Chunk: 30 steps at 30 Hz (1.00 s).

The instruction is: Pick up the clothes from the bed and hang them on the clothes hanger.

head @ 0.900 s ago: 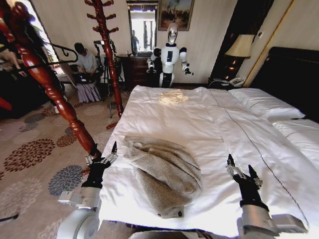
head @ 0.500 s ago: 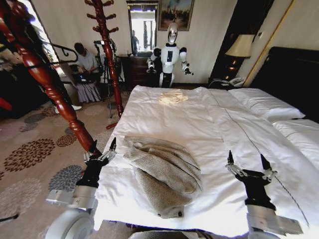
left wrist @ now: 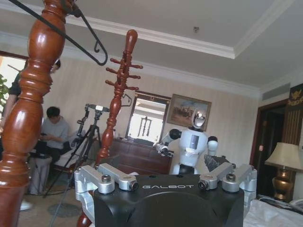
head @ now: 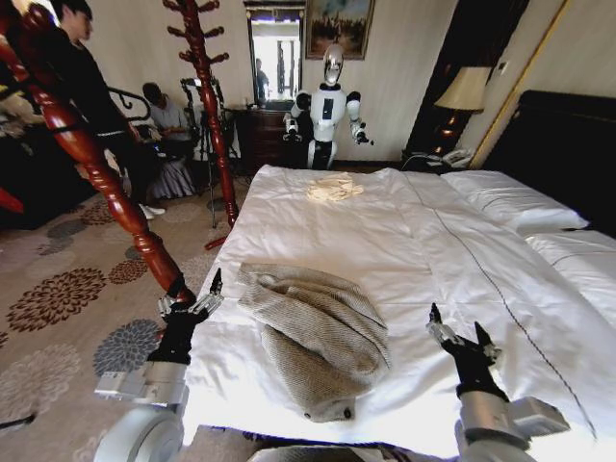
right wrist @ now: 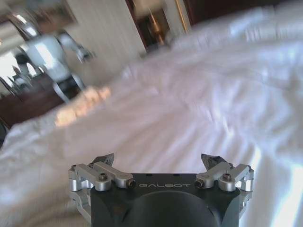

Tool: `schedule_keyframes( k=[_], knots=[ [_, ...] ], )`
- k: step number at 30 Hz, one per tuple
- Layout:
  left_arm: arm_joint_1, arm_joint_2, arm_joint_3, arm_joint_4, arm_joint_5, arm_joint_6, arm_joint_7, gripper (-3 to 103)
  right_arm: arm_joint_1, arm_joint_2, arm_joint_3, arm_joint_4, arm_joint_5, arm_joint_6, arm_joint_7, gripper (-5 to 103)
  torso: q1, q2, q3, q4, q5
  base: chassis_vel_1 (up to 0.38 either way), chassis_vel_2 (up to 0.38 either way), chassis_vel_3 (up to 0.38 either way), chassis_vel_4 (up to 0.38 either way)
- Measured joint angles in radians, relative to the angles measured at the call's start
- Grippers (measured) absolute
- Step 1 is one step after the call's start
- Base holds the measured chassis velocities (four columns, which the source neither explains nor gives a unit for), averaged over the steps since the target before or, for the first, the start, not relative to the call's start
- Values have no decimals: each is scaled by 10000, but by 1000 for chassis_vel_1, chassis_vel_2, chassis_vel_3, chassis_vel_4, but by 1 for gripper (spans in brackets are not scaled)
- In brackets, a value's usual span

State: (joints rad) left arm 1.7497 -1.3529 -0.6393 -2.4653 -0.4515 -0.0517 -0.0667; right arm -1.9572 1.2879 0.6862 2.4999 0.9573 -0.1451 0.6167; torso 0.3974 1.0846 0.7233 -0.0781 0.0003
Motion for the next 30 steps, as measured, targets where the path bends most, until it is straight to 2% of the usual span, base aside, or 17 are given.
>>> schedule_keyframes(
  k=[2,4,5,12,16,18,22,23,26,28,29,30],
  knots=[
    [48,-95,-123,60,32,14,-143,100,191,-55,-83,0,1683,-978,887,100,0,0,0,2,0,0,0,0,0],
    [78,-154,-214,71,41,71,-221,100,302,-139,-145,0,2788,-1561,1439,100,0,0,-1,1,-1,0,0,0,0],
    [78,-154,-214,71,41,71,-221,100,302,-139,-145,0,2788,-1561,1439,100,0,0,-1,1,-1,0,0,0,0],
    [81,-420,-404,24,118,166,-292,100,671,-383,-194,0,4451,-2001,2162,100,0,0,0,1,-1,0,0,0,0],
    [-10,-499,-639,241,133,412,-623,100,779,-284,-619,0,4570,-2132,2280,100,-1,0,-1,1,0,0,0,0,0],
    [-111,-511,-730,523,104,597,-1052,100,802,-195,-1017,0,4378,-2132,2316,100,0,0,0,1,-4,0,0,0,0],
    [-12,-591,-681,370,-30,622,-1095,100,760,-54,-1528,0,4232,-2089,2350,100,0,-1,0,1,-4,0,0,0,0],
    [30,-633,-649,213,-90,637,-1091,100,748,-3,-1674,0,4206,-2083,2351,103,0,-1,0,0,-1,0,0,0,0],
    [175,-686,-630,-281,-283,874,-1133,100,807,210,-2161,0,4036,-2041,2347,97,0,0,-1,0,0,0,0,0,0],
    [225,-654,-664,-318,-342,958,-1184,100,828,243,-2257,0,3953,-1982,2330,97,0,-1,0,1,-1,0,0,0,0],
    [260,-606,-722,-337,-417,1018,-1229,100,835,258,-2352,-46,3874,-1932,2309,87,0,-1,-1,1,-3,0,0,0,0],
    [272,-572,-777,-338,-477,1050,-1266,100,834,259,-2423,-120,3815,-1911,2295,82,0,-1,-1,0,0,0,0,0,0]
  ],
)
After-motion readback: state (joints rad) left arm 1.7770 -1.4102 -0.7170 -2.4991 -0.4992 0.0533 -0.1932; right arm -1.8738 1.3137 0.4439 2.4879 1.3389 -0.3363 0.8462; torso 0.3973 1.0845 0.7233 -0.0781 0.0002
